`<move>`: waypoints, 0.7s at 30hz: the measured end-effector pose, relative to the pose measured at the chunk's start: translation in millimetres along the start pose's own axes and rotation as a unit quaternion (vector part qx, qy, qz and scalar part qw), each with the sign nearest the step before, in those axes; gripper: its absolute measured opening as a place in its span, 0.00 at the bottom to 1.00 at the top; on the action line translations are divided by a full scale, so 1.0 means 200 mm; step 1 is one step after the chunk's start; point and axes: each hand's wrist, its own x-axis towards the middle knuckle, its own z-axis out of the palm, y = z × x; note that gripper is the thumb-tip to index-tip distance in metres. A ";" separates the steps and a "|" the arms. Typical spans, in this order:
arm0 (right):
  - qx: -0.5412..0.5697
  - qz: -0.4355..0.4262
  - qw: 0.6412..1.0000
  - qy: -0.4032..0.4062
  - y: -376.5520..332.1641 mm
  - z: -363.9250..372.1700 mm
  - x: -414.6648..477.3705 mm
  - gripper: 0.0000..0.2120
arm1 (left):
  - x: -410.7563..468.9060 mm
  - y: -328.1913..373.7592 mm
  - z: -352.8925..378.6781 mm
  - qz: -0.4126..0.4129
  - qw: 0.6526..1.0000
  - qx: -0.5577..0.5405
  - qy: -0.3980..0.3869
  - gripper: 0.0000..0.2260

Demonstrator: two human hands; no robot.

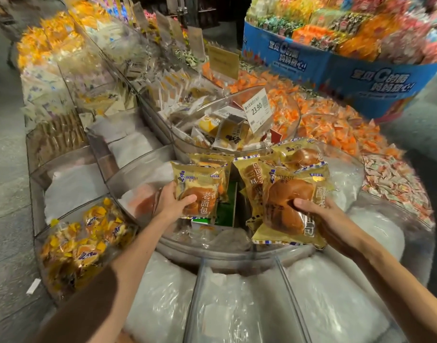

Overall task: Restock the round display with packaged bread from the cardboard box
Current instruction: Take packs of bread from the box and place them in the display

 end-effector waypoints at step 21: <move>-0.196 -0.211 0.927 0.238 0.01 0.82 0.14 0.39 | -0.19 0.48 -0.13 0.150 0.964 -0.082 -0.202 0.40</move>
